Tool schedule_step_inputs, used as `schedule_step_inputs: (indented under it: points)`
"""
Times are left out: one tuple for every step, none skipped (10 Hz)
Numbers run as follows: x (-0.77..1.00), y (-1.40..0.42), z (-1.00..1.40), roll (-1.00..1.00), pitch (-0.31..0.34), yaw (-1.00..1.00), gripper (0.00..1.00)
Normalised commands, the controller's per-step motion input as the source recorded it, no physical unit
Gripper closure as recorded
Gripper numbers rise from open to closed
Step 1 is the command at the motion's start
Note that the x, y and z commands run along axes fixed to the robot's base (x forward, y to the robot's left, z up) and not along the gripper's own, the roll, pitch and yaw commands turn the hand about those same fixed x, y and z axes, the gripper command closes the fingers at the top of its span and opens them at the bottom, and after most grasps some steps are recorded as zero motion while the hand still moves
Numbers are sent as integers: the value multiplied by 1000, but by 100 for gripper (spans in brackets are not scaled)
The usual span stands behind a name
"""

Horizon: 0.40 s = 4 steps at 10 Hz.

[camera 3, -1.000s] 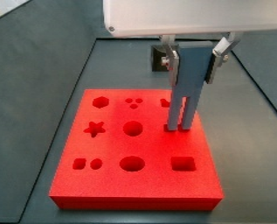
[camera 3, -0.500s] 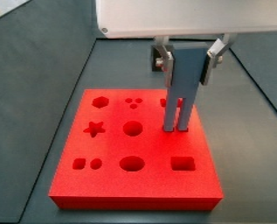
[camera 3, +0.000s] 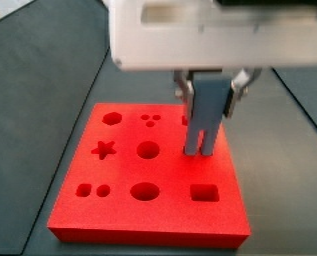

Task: Pick up the double-square object. Move up. Rotate the double-square object. Place the double-square object on the fixture. Regrasp the double-square object. Move to above the board. Insert the double-square object.
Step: Insert the double-square object.

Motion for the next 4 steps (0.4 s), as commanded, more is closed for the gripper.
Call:
schedule_step_inputs:
  points:
    - [117,-86,-403,0,-3,-94,100]
    - [89,0,-220,-73,-37,-29,100]
    - [43,0,-40,0,0,0,100]
    - [0,0,0,0,0,0,100]
